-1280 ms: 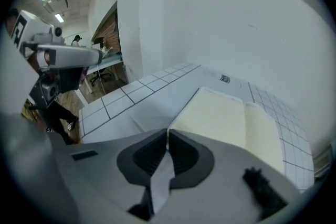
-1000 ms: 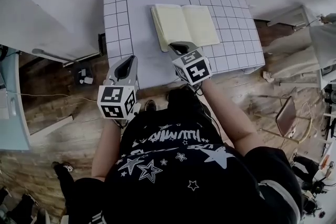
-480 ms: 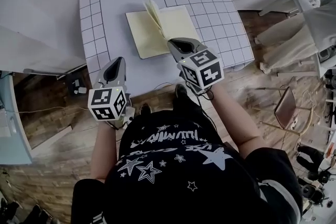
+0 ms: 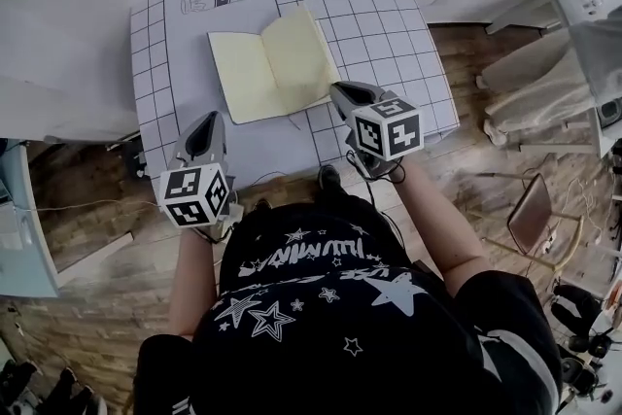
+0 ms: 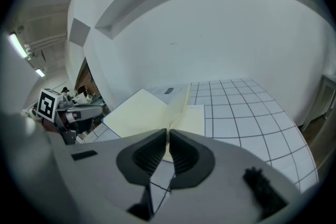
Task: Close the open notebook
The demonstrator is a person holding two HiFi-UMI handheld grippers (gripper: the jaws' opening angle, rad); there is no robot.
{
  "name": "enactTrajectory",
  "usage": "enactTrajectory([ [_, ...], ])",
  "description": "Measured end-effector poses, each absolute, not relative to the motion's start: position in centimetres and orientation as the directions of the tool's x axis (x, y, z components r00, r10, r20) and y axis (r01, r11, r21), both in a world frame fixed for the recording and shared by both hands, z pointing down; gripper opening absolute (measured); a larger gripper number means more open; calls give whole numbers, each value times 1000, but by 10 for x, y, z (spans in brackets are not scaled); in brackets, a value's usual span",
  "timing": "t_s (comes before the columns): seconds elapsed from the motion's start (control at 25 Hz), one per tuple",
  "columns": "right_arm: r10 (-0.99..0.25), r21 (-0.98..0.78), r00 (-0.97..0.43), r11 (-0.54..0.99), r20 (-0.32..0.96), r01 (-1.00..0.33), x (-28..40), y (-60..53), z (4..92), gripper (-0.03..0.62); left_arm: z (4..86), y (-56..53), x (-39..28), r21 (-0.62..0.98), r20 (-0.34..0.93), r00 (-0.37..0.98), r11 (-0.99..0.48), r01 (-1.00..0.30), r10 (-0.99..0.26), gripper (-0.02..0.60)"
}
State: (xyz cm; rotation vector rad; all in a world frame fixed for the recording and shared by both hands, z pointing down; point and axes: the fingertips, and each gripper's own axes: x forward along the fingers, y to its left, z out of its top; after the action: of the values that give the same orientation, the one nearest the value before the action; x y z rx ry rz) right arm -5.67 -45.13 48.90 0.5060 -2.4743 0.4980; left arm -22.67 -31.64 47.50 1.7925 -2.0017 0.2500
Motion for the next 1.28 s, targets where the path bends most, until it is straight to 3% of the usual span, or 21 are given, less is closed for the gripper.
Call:
enactTrajectory([
  [0.48, -90, -363, -707, 808, 701, -463, -21, -471, 566, 26, 476, -346, -180, 130, 450, -126, 204, -970, -884, 9],
  [0.68, -76, -320, -682, 842, 727, -435, -13, -473, 575, 26, 480, -353, -164, 133, 459, -151, 236, -963, -875, 9],
  [0.84, -101, -309, -727, 859, 679, -408, -15, -494, 552, 26, 482, -358, -157, 129, 459, -177, 262, -956, -871, 9],
  [1.08, -37, -361, -906, 910, 422, -205, -52, -481, 470, 26, 476, -370, -144, 124, 441, -188, 267, -956, -877, 9],
  [1.2, 40, -311, -873, 941, 486, -131, -65, -460, 483, 26, 476, -372, -139, 126, 442, -194, 275, -953, -876, 9],
  [1.28, 37, -299, -826, 941, 563, -162, -64, -459, 508, 25, 476, -372, -136, 122, 448, -198, 279, -953, -872, 9],
])
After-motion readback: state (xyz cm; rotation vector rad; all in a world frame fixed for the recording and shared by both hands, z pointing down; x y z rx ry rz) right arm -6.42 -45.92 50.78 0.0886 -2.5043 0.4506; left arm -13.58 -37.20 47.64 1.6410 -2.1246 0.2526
